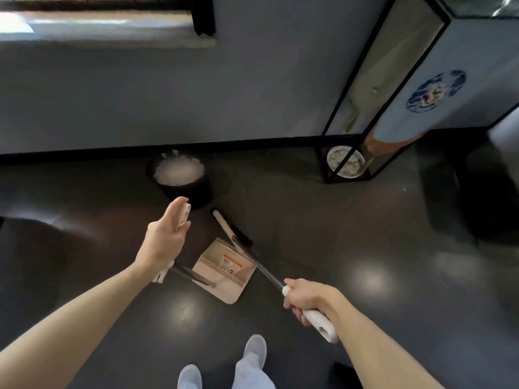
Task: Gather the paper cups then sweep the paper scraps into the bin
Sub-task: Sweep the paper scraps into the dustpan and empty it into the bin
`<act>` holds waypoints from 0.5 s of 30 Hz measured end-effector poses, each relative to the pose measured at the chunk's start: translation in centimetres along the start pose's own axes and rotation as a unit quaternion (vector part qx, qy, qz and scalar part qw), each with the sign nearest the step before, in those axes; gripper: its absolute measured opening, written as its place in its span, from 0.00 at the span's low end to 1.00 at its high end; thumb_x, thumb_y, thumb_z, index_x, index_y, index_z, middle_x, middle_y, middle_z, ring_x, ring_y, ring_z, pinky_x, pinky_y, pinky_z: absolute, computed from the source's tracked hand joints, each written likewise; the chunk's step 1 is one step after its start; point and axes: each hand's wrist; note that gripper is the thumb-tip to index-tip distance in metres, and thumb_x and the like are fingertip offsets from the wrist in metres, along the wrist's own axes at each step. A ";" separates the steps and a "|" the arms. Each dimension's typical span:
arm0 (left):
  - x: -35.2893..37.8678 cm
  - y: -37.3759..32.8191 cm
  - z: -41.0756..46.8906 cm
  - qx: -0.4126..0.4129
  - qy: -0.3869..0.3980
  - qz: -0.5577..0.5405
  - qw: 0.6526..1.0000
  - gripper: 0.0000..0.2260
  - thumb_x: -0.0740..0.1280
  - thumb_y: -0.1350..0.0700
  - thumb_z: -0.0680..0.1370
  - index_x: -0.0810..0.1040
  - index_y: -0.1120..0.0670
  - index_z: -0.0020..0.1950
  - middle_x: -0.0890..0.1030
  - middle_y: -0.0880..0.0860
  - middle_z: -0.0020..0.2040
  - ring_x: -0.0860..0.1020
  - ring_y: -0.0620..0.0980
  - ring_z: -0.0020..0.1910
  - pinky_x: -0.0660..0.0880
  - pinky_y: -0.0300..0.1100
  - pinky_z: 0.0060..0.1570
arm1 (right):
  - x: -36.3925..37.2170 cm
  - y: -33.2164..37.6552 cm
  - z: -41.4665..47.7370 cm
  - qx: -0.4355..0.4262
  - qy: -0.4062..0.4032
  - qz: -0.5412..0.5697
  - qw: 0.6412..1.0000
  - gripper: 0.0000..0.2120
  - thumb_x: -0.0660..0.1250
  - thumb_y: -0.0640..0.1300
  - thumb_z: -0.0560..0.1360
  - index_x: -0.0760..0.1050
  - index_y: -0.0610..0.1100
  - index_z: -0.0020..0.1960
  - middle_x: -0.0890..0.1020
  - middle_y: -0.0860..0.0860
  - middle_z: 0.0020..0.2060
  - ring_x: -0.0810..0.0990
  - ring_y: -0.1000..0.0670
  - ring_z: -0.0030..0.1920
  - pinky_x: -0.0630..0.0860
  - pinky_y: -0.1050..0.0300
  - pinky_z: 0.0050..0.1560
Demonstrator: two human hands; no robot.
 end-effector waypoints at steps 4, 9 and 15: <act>-0.7 1.2 -0.9 0.005 0.007 -0.028 1.000 0.23 0.64 0.60 0.80 0.65 0.40 0.71 0.76 0.51 0.66 0.76 0.44 0.62 0.67 0.26 0.51 | 0.9 -2.4 -1.5 0.026 0.042 0.021 0.999 0.37 0.63 0.33 0.77 0.53 0.59 0.76 0.72 0.49 0.28 0.67 0.56 0.24 0.67 0.65 0.24; -0.6 1.0 -2.2 0.024 0.044 -0.049 0.998 0.24 0.63 0.60 0.81 0.63 0.40 0.72 0.73 0.52 0.69 0.72 0.49 0.66 0.67 0.37 0.56 | -1.4 -4.1 -5.5 0.016 0.061 0.071 0.995 0.38 0.58 0.30 0.76 0.50 0.59 0.76 0.63 0.50 0.25 0.63 0.57 0.21 0.62 0.67 0.20; -4.3 2.8 -5.3 0.048 0.042 -0.034 0.997 0.24 0.63 0.59 0.81 0.63 0.42 0.73 0.75 0.53 0.66 0.74 0.45 0.57 0.68 0.27 0.45 | -0.6 -3.6 -8.9 -0.029 0.004 0.042 0.999 0.37 0.60 0.31 0.75 0.54 0.59 0.76 0.67 0.52 0.23 0.65 0.56 0.22 0.65 0.65 0.21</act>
Point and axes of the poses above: each hand's wrist, its own z-axis towards the middle knuckle, its own x-axis out of the palm, y = z × x
